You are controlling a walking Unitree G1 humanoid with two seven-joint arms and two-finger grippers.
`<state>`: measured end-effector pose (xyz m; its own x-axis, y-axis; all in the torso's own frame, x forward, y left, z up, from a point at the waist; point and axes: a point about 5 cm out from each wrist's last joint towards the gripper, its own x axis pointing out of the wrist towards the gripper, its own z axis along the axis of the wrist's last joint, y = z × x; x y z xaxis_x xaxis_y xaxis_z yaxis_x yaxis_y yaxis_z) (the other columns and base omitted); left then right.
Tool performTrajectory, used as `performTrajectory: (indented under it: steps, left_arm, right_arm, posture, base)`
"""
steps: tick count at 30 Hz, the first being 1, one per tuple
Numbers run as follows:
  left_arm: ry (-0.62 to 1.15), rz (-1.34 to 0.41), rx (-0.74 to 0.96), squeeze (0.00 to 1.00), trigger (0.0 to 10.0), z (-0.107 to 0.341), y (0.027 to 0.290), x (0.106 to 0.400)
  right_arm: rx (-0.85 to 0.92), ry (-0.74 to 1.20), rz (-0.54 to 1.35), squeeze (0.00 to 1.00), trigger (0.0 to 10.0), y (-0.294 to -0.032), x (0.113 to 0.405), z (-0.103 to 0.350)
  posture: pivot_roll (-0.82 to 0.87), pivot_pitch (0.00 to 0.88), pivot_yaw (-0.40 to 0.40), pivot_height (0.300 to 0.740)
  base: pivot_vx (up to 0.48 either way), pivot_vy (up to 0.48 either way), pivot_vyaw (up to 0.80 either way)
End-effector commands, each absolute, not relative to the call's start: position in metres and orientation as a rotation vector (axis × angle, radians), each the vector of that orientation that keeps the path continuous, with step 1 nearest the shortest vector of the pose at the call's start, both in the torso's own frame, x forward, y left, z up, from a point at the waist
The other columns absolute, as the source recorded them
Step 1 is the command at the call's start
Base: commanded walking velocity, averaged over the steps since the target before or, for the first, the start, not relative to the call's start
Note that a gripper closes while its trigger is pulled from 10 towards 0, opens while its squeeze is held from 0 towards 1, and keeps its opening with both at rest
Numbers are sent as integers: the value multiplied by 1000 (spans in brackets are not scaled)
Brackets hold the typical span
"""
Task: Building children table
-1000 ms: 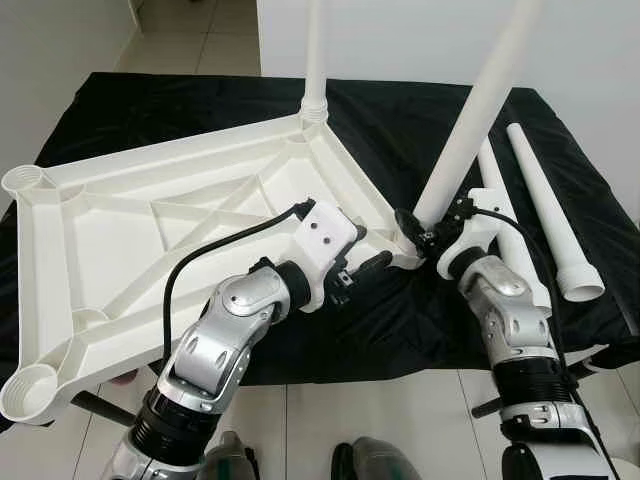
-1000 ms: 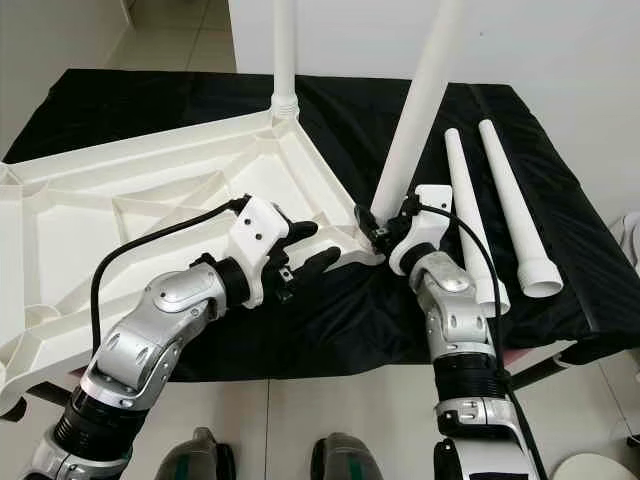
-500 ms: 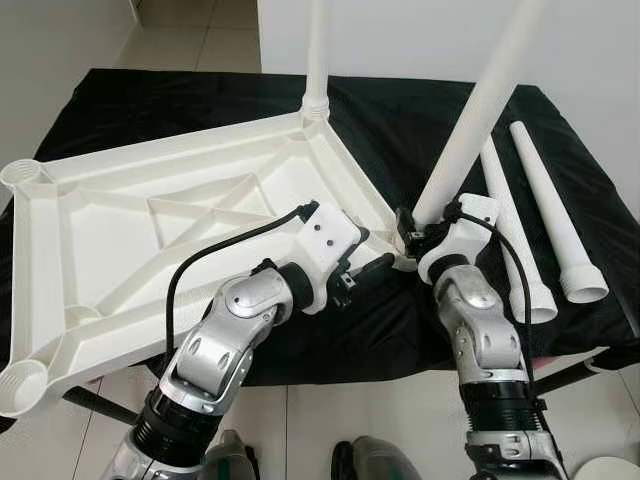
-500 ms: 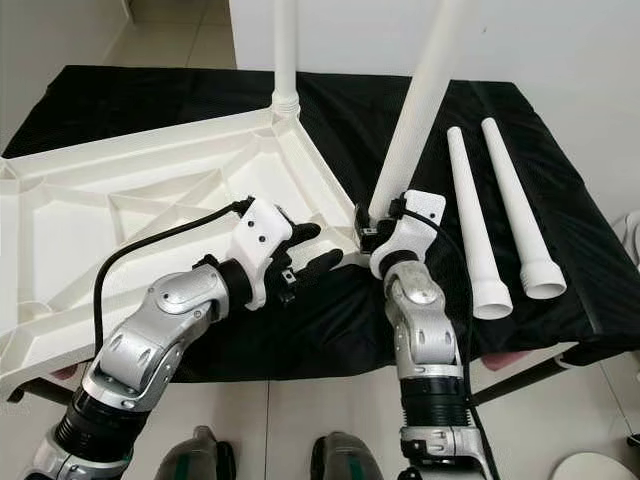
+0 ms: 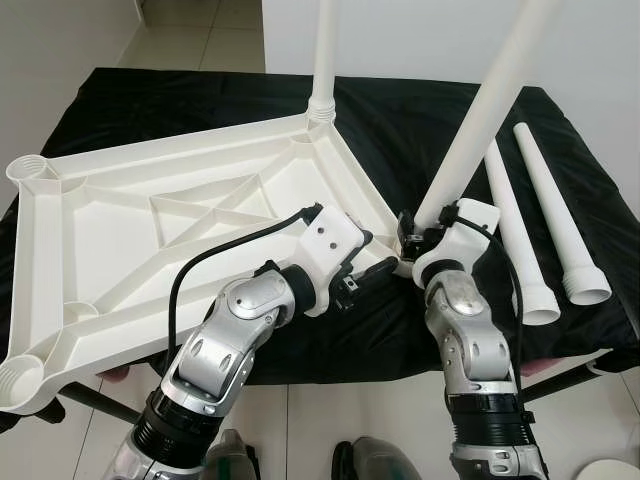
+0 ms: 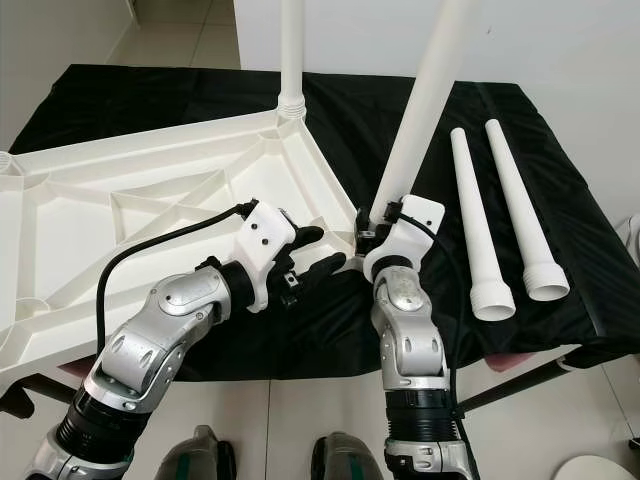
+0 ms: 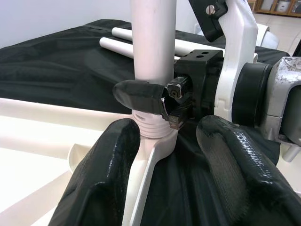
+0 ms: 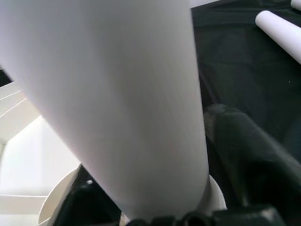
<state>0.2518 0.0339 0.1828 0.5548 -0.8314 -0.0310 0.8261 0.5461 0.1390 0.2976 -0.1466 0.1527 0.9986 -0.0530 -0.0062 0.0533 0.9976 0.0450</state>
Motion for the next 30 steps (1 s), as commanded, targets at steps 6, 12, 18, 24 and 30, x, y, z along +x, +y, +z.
performTrajectory:
  steps: [6, 12, 18, 24, 30]
  left_arm:
    - [-49, -966, 143, 0, 10000, 184, 34, 252]
    - [-54, -955, 145, 0, 10000, 186, 35, 255]
    - [-59, -949, 146, 0, 10000, 187, 37, 256]
    - [-61, -938, 151, 0, 10000, 188, 38, 257]
    - [-64, -929, 151, 0, 10000, 189, 40, 257]
  right_arm:
    - [84, -35, 111, 1000, 10000, -156, 309, 167]
    - [16, -27, 359, 298, 10000, -158, 318, 170]
    - [-118, 17, 620, 0, 10000, -165, 321, 157]
    - [-153, 32, 681, 0, 10000, -171, 324, 150]
    - [-146, 46, 706, 0, 10000, -178, 332, 139]
  posture:
    - [-128, 23, -36, 740]
    - [-126, 26, -34, 740]
    - [-117, 25, -34, 740]
    - [-103, 22, -37, 740]
    - [-95, 21, -35, 740]
  base:
    - [0, 0, 0]
    - [0, 0, 0]
    - [0, 0, 0]
    - [0, 0, 0]
    - [0, 0, 0]
